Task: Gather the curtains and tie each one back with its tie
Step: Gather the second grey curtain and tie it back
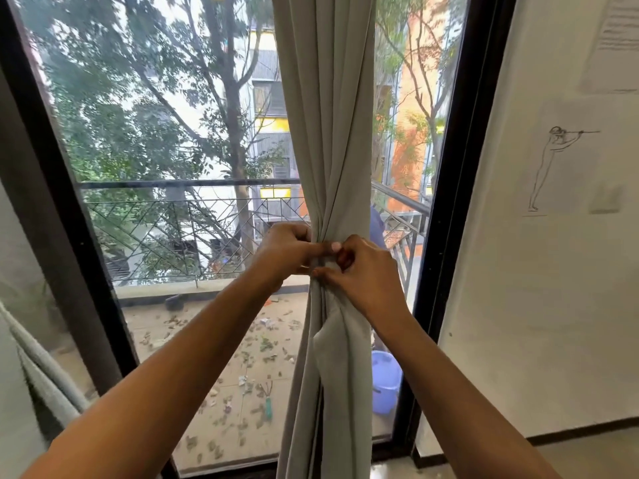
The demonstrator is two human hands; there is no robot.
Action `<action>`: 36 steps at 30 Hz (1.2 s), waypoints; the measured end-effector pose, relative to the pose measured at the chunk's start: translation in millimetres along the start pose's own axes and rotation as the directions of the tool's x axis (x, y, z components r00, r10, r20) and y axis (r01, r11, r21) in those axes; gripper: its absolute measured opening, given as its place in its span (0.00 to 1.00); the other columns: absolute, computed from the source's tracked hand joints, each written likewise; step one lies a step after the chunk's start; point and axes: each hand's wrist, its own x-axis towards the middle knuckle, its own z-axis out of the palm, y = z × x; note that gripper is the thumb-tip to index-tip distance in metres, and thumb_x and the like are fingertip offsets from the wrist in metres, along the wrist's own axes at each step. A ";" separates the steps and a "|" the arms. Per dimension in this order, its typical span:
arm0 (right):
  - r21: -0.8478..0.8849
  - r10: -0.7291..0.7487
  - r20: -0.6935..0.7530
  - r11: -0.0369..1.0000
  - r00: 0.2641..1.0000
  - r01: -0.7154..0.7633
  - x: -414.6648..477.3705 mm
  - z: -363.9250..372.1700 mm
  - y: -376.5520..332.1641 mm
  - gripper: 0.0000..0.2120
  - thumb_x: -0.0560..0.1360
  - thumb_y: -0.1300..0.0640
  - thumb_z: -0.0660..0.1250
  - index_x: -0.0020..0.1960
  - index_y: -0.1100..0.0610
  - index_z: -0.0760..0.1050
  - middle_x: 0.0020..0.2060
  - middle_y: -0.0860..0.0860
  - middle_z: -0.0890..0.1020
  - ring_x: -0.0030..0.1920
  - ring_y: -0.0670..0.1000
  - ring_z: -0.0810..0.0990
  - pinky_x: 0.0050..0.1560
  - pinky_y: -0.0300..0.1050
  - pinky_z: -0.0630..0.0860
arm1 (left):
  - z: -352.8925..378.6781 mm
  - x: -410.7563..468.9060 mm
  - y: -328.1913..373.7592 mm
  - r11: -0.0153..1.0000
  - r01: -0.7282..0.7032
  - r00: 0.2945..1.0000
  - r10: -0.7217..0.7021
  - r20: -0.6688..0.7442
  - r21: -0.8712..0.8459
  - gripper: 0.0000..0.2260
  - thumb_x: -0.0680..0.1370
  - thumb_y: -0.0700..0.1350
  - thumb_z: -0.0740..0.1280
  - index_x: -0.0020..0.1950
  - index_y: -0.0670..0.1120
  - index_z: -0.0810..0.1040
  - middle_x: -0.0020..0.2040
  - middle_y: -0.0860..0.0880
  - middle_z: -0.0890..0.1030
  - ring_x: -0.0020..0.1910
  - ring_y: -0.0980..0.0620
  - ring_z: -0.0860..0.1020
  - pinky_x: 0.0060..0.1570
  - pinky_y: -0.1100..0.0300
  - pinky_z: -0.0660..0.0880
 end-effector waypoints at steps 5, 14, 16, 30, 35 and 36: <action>-0.136 -0.043 -0.010 0.990 0.999 0.041 7.0 -2.8 -5.7 0.14 0.67 0.42 0.71 0.38 0.52 0.72 0.33 0.50 0.82 0.34 0.51 0.78 0.34 0.39 0.64 | -4.8 0.4 8.4 0.993 0.054 0.991 -0.040 0.130 -0.105 0.19 0.68 0.57 0.75 0.40 0.40 0.83 0.32 0.45 0.81 0.27 0.53 0.78 0.31 0.63 0.76; -0.249 -0.057 0.138 0.964 0.989 0.090 30.6 -11.8 -16.5 0.29 0.66 0.33 0.69 0.45 0.61 0.78 0.39 0.58 0.82 0.42 0.58 0.80 0.37 0.42 0.68 | -34.4 2.9 13.0 0.989 0.142 0.934 -0.119 0.338 -0.045 0.32 0.80 0.64 0.50 0.38 0.45 0.86 0.42 0.43 0.86 0.46 0.51 0.84 0.68 0.43 0.59; -0.239 -0.041 0.223 0.966 0.974 0.095 37.3 -19.3 -18.7 0.27 0.66 0.35 0.69 0.45 0.60 0.78 0.35 0.54 0.80 0.40 0.55 0.80 0.36 0.41 0.69 | -37.6 5.3 12.8 0.991 0.131 0.934 -0.117 0.338 -0.018 0.33 0.80 0.64 0.49 0.46 0.41 0.85 0.46 0.43 0.86 0.53 0.51 0.83 0.70 0.40 0.57; -0.123 0.025 0.258 0.992 0.966 0.007 49.9 -10.8 -5.8 0.13 0.69 0.50 0.69 0.46 0.59 0.78 0.36 0.53 0.80 0.39 0.55 0.80 0.38 0.43 0.74 | 28.0 -62.3 -103.0 0.375 -0.669 0.493 0.870 0.007 0.642 0.15 0.76 0.47 0.67 0.63 0.51 0.76 0.59 0.52 0.79 0.56 0.49 0.77 0.54 0.55 0.71; -0.109 0.054 0.270 0.994 0.961 -0.025 51.9 -13.5 -6.7 0.13 0.68 0.50 0.69 0.42 0.60 0.79 0.34 0.55 0.81 0.36 0.54 0.81 0.37 0.46 0.78 | 82.7 -62.0 -134.2 0.071 -0.478 0.401 0.904 0.146 0.875 0.25 0.74 0.51 0.70 0.70 0.55 0.71 0.66 0.54 0.73 0.61 0.51 0.74 0.55 0.52 0.67; -0.102 0.067 0.275 0.994 0.959 -0.040 52.2 -14.4 -5.7 0.13 0.67 0.50 0.70 0.41 0.61 0.79 0.33 0.55 0.81 0.34 0.54 0.81 0.35 0.45 0.78 | 86.1 -56.6 -130.5 0.074 -0.431 0.411 0.903 0.123 0.899 0.25 0.74 0.51 0.69 0.71 0.55 0.70 0.65 0.54 0.73 0.60 0.52 0.74 0.55 0.53 0.65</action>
